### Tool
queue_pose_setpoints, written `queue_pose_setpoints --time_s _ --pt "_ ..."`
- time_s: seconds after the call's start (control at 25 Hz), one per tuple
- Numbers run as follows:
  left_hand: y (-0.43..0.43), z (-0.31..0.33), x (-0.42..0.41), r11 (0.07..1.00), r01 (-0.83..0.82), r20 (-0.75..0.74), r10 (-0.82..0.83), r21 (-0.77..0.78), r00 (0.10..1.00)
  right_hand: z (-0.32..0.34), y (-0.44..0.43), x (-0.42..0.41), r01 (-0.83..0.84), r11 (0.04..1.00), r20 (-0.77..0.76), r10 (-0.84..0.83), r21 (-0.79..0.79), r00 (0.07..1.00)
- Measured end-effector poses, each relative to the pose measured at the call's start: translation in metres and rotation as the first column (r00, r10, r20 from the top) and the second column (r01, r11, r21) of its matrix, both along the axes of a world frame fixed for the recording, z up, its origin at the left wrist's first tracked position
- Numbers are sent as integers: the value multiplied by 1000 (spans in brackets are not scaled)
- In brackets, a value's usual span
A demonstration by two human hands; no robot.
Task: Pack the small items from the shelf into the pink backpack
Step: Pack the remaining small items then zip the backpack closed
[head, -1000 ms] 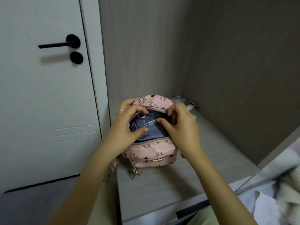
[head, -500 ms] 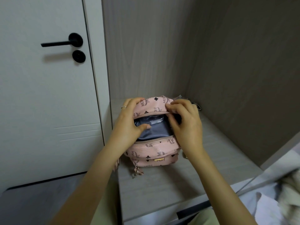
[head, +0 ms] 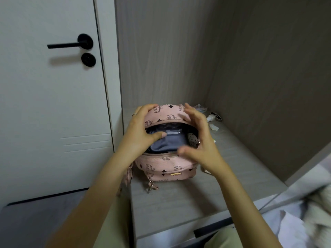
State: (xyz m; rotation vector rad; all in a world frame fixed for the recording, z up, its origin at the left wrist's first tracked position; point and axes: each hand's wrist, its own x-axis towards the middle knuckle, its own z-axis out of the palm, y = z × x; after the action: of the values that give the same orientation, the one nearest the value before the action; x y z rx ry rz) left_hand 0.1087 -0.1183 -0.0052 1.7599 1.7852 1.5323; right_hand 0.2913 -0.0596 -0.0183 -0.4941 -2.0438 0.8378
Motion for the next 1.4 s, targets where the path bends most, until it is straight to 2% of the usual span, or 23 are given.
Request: queue_pose_setpoints --time_s 0.12,0.28,0.36,0.48,0.64,0.72,1.0,1.12,1.4 --pt "-8 -1 -8 987 150 26 -149 -57 989 -4 1 20 -49 998 252 55 -27 966" --pt "-23 -14 -28 907 392 87 -383 -154 920 -9 9 32 -35 997 367 56 -63 928" --pt "-28 -25 -35 868 447 85 -439 -218 894 -11 13 30 -33 996 368 61 -83 928" --pt "-28 -37 -27 892 375 -2 -388 -250 922 -14 15 25 -33 991 310 71 -127 948" --pt "-20 -43 -19 940 322 174 -300 -114 938 -18 21 21 7 988 231 30 -157 973" --pt "-15 -44 -19 959 274 178 -259 -68 949 -20 22 19 42 985 196 -9 -165 981" --pt "-2 -41 -19 969 247 81 -248 19 965 -25 26 13 128 992 112 -126 -5 986" --pt "-3 -42 -19 962 273 140 -271 9 952 -26 26 10 178 983 68 -180 34 981" --pt "4 -40 -17 987 158 131 -158 7 979 -22 25 0 316 947 55 -319 63 946"
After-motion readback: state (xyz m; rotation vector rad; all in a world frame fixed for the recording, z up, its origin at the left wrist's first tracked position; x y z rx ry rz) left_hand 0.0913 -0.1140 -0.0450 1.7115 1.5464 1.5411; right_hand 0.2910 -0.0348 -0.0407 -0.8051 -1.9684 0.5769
